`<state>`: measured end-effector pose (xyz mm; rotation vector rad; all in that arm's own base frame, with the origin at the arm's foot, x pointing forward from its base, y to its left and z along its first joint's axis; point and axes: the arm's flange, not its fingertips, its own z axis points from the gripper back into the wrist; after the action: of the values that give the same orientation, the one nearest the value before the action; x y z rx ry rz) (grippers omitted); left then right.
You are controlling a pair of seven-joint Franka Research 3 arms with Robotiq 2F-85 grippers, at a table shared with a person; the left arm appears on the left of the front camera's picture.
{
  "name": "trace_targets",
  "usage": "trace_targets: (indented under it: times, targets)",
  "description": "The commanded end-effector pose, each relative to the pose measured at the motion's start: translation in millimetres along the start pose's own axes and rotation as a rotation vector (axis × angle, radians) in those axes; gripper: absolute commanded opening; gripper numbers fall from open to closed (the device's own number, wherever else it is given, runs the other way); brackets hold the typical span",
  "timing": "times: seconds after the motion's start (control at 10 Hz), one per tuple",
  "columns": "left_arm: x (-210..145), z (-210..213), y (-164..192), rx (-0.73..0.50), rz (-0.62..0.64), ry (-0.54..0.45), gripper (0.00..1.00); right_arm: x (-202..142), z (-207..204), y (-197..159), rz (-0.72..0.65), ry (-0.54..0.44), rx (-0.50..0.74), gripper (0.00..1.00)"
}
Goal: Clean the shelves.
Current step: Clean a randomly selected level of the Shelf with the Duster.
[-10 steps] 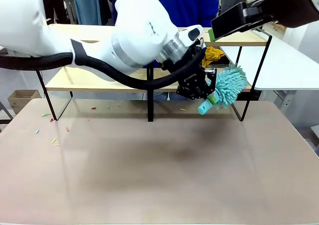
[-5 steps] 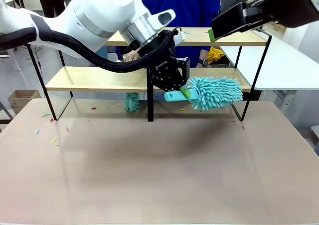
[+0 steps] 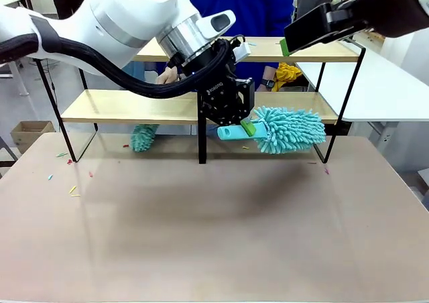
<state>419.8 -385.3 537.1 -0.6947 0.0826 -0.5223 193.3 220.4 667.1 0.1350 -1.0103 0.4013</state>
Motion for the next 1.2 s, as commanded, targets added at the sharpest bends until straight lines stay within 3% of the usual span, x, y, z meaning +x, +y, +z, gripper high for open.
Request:
trace_targets:
  times: [0.0,0.3,0.5,0.6,0.8,0.9,1.0,1.1]
  targets:
    - [-23.5,23.3,-1.0,-0.046,-0.054,0.014,0.12,1.0,-0.3,0.7,-0.009,-0.001,0.006,1.00]
    - [-66.8,58.8,-4.7,-0.009,-0.105,0.104,0.12,1.0,-0.3,0.7,-0.009,-0.001,0.006,1.00]
    - [-113.5,101.3,15.1,0.006,-0.158,0.073,0.12,1.0,-0.3,0.7,-0.009,-0.001,0.006,1.00]
    - [-136.1,115.3,26.1,-0.032,-0.185,0.041,0.12,1.0,-0.3,0.7,-0.009,-0.001,0.006,1.00]
    - [-169.7,133.5,45.2,0.018,-0.263,-0.065,0.12,1.0,-0.3,0.7,-0.009,-0.001,0.006,1.00]
    - [-183.0,141.0,52.8,0.034,-0.234,-0.140,0.12,1.0,-0.3,0.7,-0.009,-0.001,0.006,1.00]
    - [-191.7,144.9,56.8,0.014,-0.279,-0.157,0.12,1.0,-0.3,0.7,-0.009,-0.001,0.006,1.00]
    - [-186.1,141.7,54.1,0.038,-0.221,-0.174,0.12,1.0,-0.3,0.7,-0.009,-0.001,0.006,1.00]
